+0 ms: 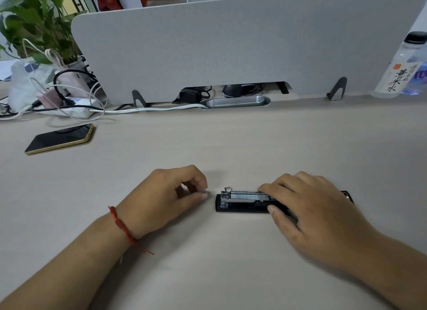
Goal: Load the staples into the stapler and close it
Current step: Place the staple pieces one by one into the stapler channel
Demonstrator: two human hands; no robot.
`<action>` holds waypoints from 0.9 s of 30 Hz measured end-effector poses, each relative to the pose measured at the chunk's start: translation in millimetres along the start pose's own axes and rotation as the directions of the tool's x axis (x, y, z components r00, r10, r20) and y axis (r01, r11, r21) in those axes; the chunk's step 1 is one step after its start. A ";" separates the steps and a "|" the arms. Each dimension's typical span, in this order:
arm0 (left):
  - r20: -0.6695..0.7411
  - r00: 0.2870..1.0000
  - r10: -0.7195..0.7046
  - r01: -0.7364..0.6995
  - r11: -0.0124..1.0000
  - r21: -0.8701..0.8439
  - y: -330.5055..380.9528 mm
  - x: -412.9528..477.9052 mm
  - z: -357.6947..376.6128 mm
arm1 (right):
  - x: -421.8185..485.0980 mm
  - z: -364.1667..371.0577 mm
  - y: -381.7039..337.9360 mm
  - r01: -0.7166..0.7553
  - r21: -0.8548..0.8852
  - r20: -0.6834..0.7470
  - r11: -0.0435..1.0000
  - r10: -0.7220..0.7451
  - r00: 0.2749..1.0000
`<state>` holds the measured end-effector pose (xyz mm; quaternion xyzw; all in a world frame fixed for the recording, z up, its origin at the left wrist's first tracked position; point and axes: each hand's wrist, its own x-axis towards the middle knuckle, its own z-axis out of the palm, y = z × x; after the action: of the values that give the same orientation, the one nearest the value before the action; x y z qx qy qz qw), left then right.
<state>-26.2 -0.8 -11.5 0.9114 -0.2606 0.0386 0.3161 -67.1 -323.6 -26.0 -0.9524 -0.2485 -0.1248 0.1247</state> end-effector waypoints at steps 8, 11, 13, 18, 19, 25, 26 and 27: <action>0.008 1.000 -0.005 0.005 1.000 0.028 -4.4 0.6 2.5 | 0.3 1.7 1.2 0.008 0.008 -0.005 1.000 -0.008 1.000; 0.003 1.000 -0.018 0.018 1.000 0.020 -5.7 0.4 0.8 | 0.3 1.5 1.1 0.008 0.005 -0.007 1.000 -0.007 1.000; 0.030 0.999 0.015 -0.016 1.000 0.015 -2.8 0.2 0.2 | 0.1 1.7 1.2 0.007 0.005 -0.006 1.000 -0.007 1.000; 0.101 0.993 0.062 -0.078 0.984 0.160 6.1 3.0 6.7 | 0.1 2.7 1.7 0.010 0.001 -0.011 1.000 -0.010 1.000; 0.102 0.993 0.058 -0.074 0.984 0.160 7.4 4.0 6.8 | 0.3 2.8 1.8 0.010 0.001 -0.013 1.000 -0.010 1.000; 0.100 0.994 0.046 -0.063 0.984 0.164 10.9 4.4 4.0 | 0.5 3.2 1.6 0.010 0.004 -0.004 1.000 -0.010 1.000; 0.101 0.994 0.042 -0.058 0.985 0.160 11.6 4.4 4.1 | 0.4 3.3 1.7 0.009 0.004 -0.004 1.000 -0.009 1.000; 0.097 0.995 0.038 -0.052 0.987 0.151 12.0 4.4 4.3 | 0.3 3.2 2.0 0.009 0.005 -0.006 1.000 -0.009 1.000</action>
<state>-28.8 -13.3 -7.1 0.9277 -0.2921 0.0228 0.2313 -65.3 -324.2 -29.3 -0.9505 -0.2530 -0.1276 0.1275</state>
